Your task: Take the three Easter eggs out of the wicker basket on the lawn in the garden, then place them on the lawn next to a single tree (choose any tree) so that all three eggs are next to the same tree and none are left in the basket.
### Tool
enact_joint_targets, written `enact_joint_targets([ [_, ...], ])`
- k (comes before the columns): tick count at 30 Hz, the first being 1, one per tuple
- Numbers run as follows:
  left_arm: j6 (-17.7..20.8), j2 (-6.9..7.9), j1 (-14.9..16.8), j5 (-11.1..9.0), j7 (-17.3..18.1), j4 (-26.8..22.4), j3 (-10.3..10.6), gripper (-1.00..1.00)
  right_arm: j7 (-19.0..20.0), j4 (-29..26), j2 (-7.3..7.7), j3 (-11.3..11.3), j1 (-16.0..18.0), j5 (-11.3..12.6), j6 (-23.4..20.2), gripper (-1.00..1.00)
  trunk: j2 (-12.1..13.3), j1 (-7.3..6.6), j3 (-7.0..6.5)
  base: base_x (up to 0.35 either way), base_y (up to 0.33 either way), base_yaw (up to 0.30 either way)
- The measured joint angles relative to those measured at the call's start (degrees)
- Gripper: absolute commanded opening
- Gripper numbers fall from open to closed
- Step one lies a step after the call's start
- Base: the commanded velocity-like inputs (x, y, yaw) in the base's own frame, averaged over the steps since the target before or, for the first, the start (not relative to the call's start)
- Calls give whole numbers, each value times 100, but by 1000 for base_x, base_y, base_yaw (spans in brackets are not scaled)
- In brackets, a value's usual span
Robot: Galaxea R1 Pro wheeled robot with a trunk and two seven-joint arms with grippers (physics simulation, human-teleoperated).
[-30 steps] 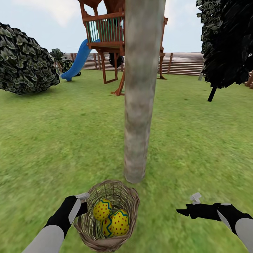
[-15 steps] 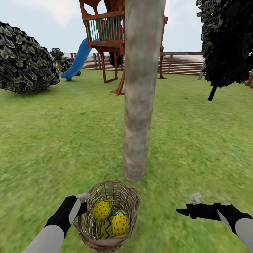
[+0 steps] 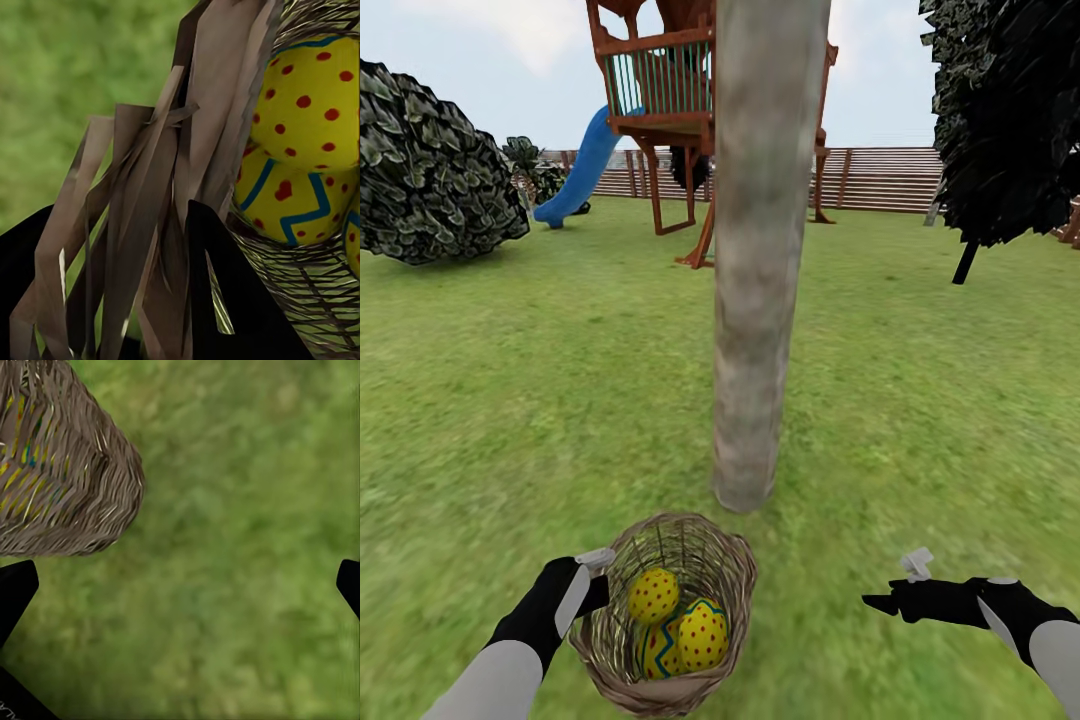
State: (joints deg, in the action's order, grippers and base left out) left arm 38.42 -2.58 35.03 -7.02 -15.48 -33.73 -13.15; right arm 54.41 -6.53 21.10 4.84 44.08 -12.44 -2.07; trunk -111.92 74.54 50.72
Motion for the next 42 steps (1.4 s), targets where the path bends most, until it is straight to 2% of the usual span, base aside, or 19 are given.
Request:
enact_joint_targets([
  [11,0,0,0,0,-2,0,0,-100,0,0,0,0,1,0,0,100,-441,242,197,0,0,0],
  [14,-2,2,0,-8,-2,1,0,-100,0,0,0,2,1,1,0,100,-443,242,198,8,0,0],
  [27,-2,9,1,-4,-1,4,-8,-100,-17,0,0,2,0,1,0,100,-443,239,198,304,0,0],
  [30,1,9,0,3,-1,0,-7,-100,-18,0,0,2,2,1,0,100,-443,242,198,46,0,0],
  [35,1,12,6,-15,9,1,3,-100,-18,4,0,1,2,0,0,100,-643,350,286,0,0,0],
  [42,367,13,6,-63,11,-325,2,-100,-18,0,0,1,0,1,0,100,-924,504,411,0,0,0],
])
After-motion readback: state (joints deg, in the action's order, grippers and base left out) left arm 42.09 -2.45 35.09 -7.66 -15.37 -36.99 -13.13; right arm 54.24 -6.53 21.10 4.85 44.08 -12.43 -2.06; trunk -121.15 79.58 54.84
